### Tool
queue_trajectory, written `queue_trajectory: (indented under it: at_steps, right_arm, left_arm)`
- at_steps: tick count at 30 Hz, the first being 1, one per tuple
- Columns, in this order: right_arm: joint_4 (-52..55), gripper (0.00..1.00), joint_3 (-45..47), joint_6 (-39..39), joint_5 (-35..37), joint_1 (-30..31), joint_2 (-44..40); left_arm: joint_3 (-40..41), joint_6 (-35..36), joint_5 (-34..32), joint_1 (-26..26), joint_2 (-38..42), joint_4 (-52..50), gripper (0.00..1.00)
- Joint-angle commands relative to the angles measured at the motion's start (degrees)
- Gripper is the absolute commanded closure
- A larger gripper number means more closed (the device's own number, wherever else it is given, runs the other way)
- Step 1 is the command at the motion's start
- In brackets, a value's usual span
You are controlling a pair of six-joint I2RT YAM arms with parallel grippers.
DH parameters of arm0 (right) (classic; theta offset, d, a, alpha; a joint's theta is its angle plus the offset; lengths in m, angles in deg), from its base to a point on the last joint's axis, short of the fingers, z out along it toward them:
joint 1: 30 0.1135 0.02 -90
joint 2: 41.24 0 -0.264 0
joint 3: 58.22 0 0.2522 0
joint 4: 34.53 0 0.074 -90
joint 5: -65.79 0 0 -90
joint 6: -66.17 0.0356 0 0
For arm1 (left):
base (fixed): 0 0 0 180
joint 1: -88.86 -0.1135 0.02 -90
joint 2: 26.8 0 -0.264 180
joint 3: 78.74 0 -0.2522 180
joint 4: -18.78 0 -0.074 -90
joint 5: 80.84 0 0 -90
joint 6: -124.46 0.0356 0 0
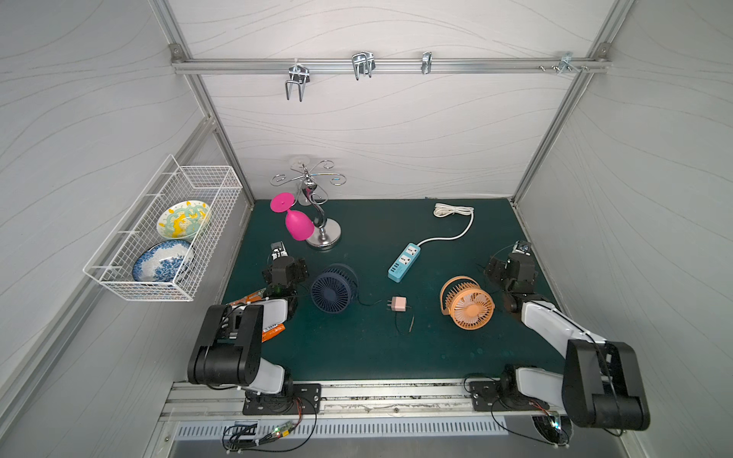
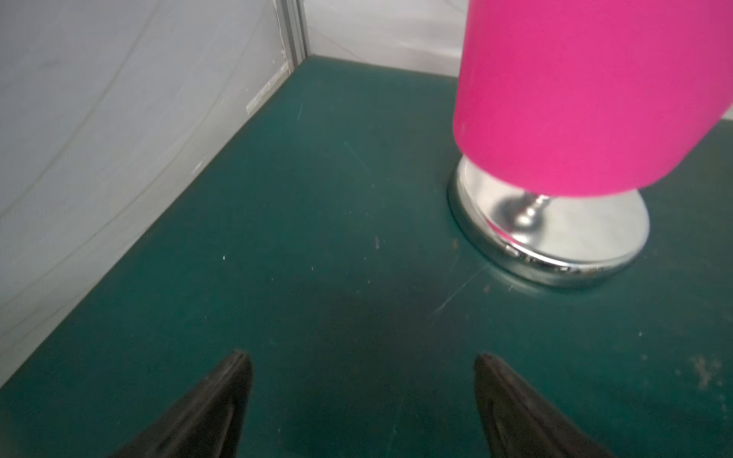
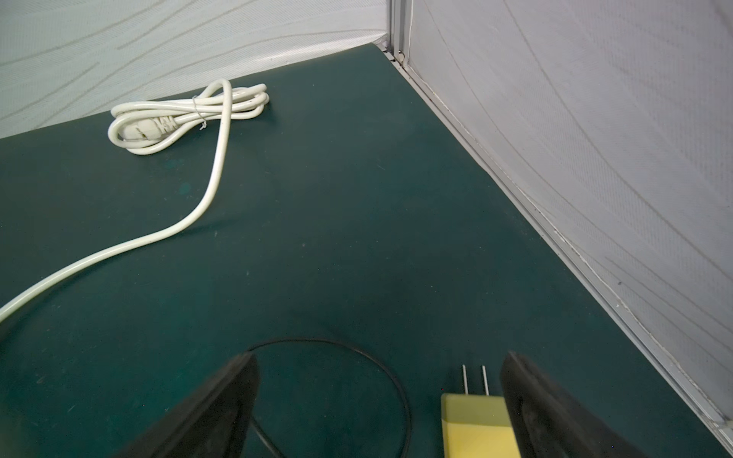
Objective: Unplug the desk fan from the power strip
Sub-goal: Reset both arms
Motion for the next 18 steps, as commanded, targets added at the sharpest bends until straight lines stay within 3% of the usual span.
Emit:
queue_trajectory:
  at_steps: [1, 3, 13, 17, 18]
  right_arm:
    - [-8.7, 0.01, 1.2, 0.4, -1.0, -0.7, 1.7]
    - [-11.6, 0.01, 1.6, 1.4, -1.9, -0.6, 4.0]
    - [-28.0, 0.01, 5.0, -2.6, -2.6, 1.0, 13.8]
    - [-26.5, 0.01, 2.8, -4.6, -6.2, 1.5, 16.8]
    - [-30.9, 0.01, 3.6, -6.0, -6.1, 2.0, 19.7]
  left_arm:
    - [0.4, 2.6, 3.5, 0.2, -1.5, 9.1, 0.09]
    - [1.8, 5.1, 3.3, 1.6, -4.6, 16.1, 0.06]
    - [1.3, 4.7, 2.9, 1.9, -4.1, 13.6, 0.00]
    - [1.2, 4.7, 2.9, 1.9, -4.1, 13.6, 0.00]
    - [1.3, 4.7, 2.9, 1.9, -4.0, 13.6, 0.00]
